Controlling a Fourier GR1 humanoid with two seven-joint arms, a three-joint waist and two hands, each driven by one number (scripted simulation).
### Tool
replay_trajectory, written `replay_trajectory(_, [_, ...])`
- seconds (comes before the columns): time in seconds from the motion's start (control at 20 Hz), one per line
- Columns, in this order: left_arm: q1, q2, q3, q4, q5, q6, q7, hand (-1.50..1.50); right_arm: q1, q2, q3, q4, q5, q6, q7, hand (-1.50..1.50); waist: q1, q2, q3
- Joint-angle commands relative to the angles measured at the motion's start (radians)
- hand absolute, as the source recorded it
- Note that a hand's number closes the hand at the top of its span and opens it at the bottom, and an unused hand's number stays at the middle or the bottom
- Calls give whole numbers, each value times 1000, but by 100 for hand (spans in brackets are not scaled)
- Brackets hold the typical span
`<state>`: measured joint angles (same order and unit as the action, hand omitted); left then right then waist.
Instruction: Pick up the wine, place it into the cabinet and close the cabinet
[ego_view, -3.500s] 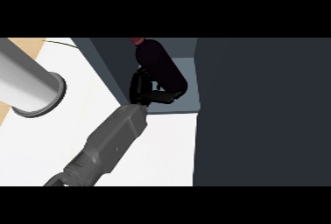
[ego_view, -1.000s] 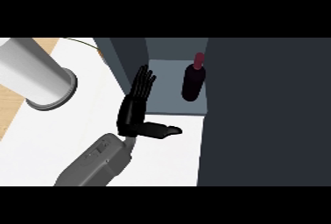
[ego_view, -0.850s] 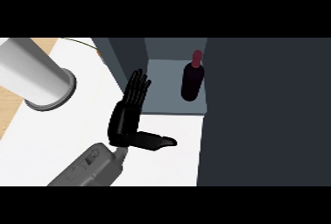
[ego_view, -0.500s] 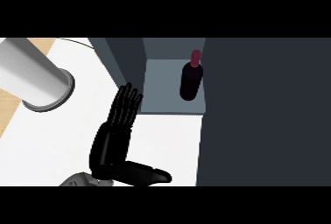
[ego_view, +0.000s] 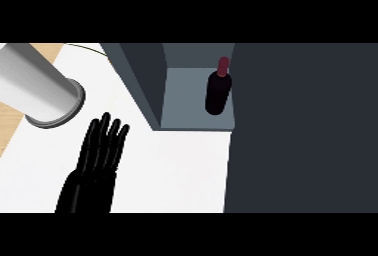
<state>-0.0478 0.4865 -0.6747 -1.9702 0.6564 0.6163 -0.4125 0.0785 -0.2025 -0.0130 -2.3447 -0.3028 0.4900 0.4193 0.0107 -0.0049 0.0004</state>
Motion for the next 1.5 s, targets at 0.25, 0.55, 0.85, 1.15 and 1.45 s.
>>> replay_trajectory(0.25, [283,143,189,-123,64,-127,-117,-150,120,-38,141,-93,-157,74,119,150,1,1,-2])
replay_trajectory(0.55, [463,221,339,-191,158,-262,-153,-150,118,78,401,-169,13,-34,181,150,3,-1,-2])
replay_trajectory(0.85, [609,266,457,-193,194,-396,-201,-150,-64,176,551,-118,164,-160,279,150,15,-3,-3])
replay_trajectory(1.15, [667,301,624,-161,277,-522,-202,-150,-260,201,757,-34,383,-339,292,150,14,-3,-3])
replay_trajectory(1.45, [725,317,748,-139,345,-657,-166,-150,-521,202,783,206,428,-586,264,150,21,1,-2])
